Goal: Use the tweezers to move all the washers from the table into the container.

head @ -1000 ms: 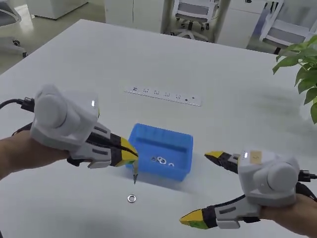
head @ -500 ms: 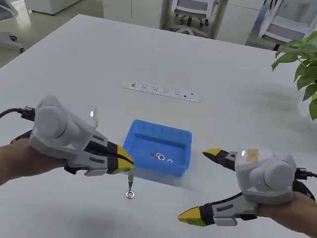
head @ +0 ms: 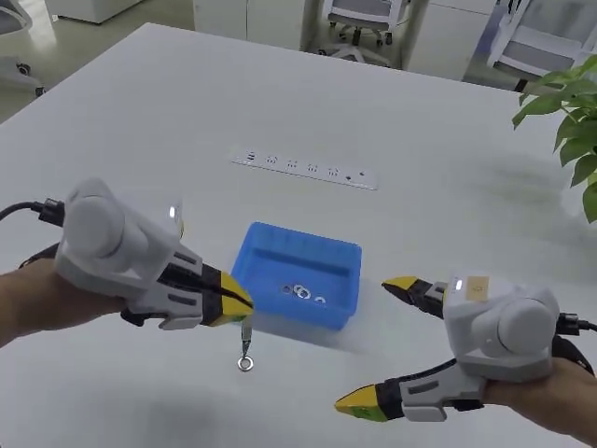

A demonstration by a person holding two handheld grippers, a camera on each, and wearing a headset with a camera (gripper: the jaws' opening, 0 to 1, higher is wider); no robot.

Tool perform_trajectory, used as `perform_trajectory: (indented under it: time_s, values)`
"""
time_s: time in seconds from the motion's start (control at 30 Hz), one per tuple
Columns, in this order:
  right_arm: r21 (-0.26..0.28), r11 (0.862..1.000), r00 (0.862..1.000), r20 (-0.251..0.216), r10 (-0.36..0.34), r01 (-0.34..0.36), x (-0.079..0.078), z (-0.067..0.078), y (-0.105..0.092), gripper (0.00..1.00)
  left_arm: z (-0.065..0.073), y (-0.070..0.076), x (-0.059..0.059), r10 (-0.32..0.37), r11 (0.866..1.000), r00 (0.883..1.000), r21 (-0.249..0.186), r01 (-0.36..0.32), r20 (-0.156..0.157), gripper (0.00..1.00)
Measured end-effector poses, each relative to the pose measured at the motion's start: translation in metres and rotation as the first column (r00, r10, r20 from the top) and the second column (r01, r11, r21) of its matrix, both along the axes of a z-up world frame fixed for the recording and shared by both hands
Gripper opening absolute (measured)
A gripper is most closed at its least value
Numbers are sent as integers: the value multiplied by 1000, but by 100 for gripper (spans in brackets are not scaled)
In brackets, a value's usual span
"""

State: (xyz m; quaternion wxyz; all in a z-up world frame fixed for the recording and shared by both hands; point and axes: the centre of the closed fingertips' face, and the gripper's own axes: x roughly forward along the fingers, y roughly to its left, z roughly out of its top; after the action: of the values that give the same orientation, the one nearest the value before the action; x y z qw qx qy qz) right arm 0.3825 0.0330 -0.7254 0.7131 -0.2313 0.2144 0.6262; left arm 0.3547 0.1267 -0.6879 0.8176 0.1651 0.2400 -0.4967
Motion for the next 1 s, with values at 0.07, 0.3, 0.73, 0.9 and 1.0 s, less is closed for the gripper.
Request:
perform_trajectory:
  time_s: [0.07,0.3,0.73,0.9,1.0]
  values:
    - [-2,1000,1000,0,1,-1,0,0,0,99,-1,0,0,-1,1000,1000,4,1,-2,5]
    - [4,1000,1000,4,0,0,1,1,2,99,-6,0,-5,-4,1000,1000,3,4,-17,5]
    - [24,998,998,16,54,-55,-4,6,10,88,-7,2,-5,-16,1000,1000,20,16,-24,5]
    - [15,993,993,24,114,-115,-10,4,18,77,-7,3,-4,-25,999,999,35,26,-25,5]
    - [18,989,989,34,144,-145,-12,5,25,72,-7,3,-5,-27,999,999,36,28,-29,5]
